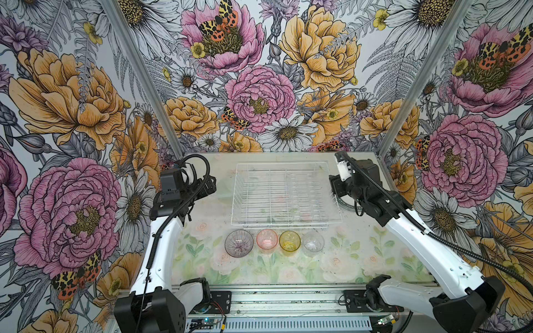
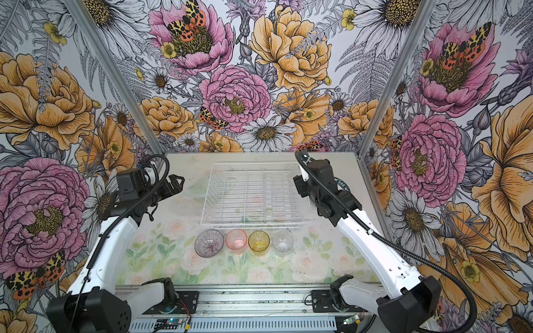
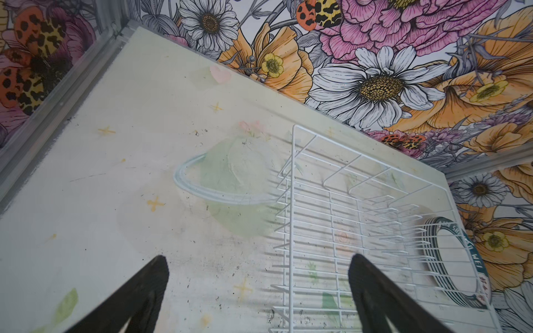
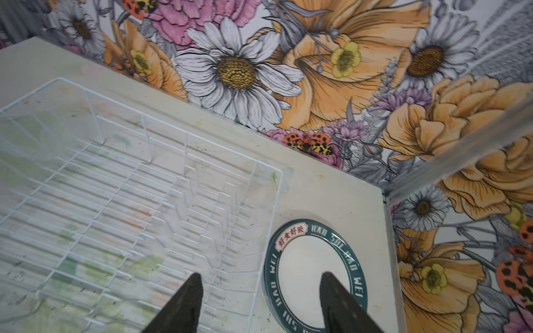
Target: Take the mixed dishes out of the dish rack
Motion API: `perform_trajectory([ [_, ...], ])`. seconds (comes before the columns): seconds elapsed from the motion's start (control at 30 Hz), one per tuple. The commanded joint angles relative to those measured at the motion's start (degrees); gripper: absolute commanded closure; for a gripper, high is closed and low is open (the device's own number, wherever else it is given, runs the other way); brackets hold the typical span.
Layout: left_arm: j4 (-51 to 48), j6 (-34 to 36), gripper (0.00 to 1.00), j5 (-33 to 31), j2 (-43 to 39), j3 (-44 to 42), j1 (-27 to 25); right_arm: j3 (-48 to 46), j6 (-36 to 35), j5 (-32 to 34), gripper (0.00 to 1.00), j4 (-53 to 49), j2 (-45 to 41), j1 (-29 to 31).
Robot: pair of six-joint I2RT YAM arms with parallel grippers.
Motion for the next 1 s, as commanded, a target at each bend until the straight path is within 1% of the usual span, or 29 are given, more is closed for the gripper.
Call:
perform_trajectory([
  [0.0,10.9,2.2,0.01,-11.2,-2.4,-4.3,-3.8,-6.5,10.6,-1.7,0.32,7.7,-4.2,-8.2],
  [0.1,20.0,5.6,0.01,-17.7,-4.0,-10.1,-7.4,-13.1,15.7,-4.4,0.31,12.2,-6.9,-15.7],
  [0.2,29.9,9.5,0.01,-20.0,-4.5,-16.7,-8.3,-19.0,19.6,-6.5,0.31,17.1,-8.0,-21.2],
  [0.3,38.0,7.1,0.01,-23.1,-3.5,-22.3,-7.1,-22.1,21.7,-9.0,0.31,20.9,-7.4,-24.8],
  [0.5,60.8,5.7,0.01,-21.0,1.1,-34.0,-3.6,-25.6,22.9,-10.0,0.31,28.0,-3.4,-26.7],
  [0.57,65.1,6.6,0.01,-21.0,4.0,-36.1,-3.4,-26.3,23.5,-10.2,0.31,30.1,-1.8,-27.0],
  [0.67,67.1,9.4,0.01,-20.9,8.3,-36.5,-3.5,-26.7,24.0,-10.6,0.31,32.5,0.7,-27.6],
  [0.77,77.5,12.2,0.01,-19.7,12.5,-38.7,-4.3,-26.7,23.9,-10.9,0.31,34.2,2.7,-27.8],
  [0.8,80.7,12.0,0.01,-20.5,14.1,-38.9,-4.8,-26.6,23.7,-10.7,0.31,34.4,3.3,-27.9],
  [0.87,82.4,13.1,0.01,-19.7,17.5,-38.2,-5.5,-26.4,23.4,-9.6,0.31,34.6,4.1,-27.9],
  [0.97,91.3,16.9,0.01,-21.0,25.7,-38.7,-9.0,-26.7,22.8,-8.2,0.31,35.3,4.9,-28.1],
])
